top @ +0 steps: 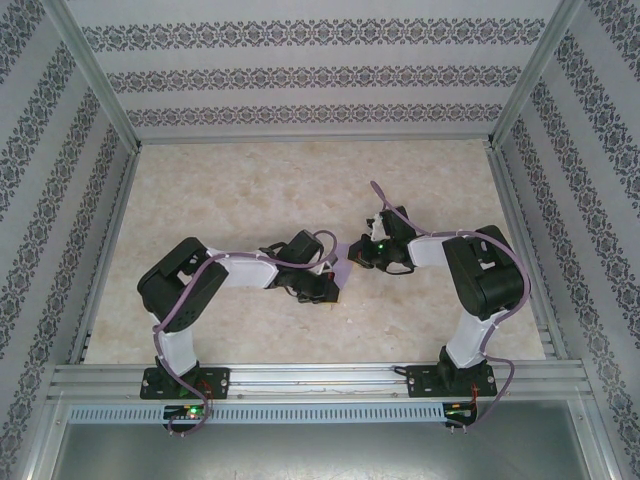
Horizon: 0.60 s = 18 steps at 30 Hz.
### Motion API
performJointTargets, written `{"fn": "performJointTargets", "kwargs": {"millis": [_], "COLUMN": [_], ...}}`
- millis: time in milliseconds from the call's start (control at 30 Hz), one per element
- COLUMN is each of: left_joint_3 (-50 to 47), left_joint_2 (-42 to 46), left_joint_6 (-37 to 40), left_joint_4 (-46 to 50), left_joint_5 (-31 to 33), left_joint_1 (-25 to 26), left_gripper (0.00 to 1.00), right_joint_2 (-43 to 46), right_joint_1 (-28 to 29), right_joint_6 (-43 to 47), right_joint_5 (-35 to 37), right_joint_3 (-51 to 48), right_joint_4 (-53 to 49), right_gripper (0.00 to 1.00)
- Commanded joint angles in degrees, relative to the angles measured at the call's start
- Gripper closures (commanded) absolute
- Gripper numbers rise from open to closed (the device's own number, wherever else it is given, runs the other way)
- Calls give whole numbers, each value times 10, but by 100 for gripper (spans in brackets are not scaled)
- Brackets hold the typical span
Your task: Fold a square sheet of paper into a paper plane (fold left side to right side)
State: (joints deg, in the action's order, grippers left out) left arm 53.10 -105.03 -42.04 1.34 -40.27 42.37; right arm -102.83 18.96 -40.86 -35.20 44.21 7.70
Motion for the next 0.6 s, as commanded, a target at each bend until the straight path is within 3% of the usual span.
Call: {"fn": "performJointTargets", "kwargs": {"millis": [0, 567], "left_joint_3": [34, 127], "left_joint_2": [36, -66], "left_joint_6": [5, 34], "left_joint_4": [27, 41], "left_joint_5": [-11, -10], "left_joint_1": [-1, -1], "left_gripper": [99, 99], "right_joint_2": [-27, -33], "right_joint_1": [-1, 10], "right_joint_6": [18, 23], "right_joint_5": [34, 61], "right_joint_3": [-3, 2], "right_joint_4": [-34, -59], "right_gripper": [100, 100]}}
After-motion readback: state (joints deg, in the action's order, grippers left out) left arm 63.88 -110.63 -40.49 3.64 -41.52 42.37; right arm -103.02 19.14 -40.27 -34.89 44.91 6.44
